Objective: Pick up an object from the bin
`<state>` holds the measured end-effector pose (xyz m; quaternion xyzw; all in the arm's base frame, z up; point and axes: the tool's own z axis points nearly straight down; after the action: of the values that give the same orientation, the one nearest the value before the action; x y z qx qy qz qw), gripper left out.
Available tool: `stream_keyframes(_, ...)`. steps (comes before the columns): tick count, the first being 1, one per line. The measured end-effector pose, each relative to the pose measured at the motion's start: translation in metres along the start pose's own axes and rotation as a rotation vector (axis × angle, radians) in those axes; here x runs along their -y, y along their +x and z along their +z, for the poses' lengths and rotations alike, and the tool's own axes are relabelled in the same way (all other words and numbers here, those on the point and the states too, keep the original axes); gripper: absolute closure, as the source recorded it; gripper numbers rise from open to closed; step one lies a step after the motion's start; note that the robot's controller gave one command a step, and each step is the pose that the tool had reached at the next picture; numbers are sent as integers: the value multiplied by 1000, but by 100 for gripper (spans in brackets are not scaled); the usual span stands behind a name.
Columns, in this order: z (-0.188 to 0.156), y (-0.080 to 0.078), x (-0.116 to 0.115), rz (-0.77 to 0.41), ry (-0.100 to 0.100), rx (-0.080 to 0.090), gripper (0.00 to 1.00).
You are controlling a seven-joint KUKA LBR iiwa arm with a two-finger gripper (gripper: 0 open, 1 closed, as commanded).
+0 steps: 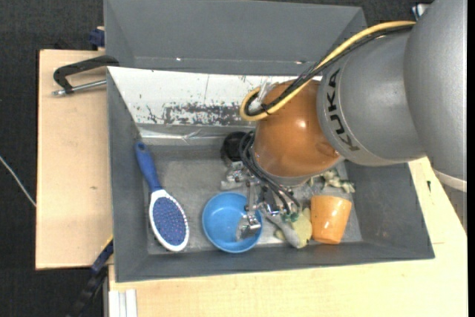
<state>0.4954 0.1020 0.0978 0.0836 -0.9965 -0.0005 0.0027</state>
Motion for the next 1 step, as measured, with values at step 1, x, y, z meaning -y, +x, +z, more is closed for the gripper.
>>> stream_keyframes(1,23,2,5,89,-3,8,0)
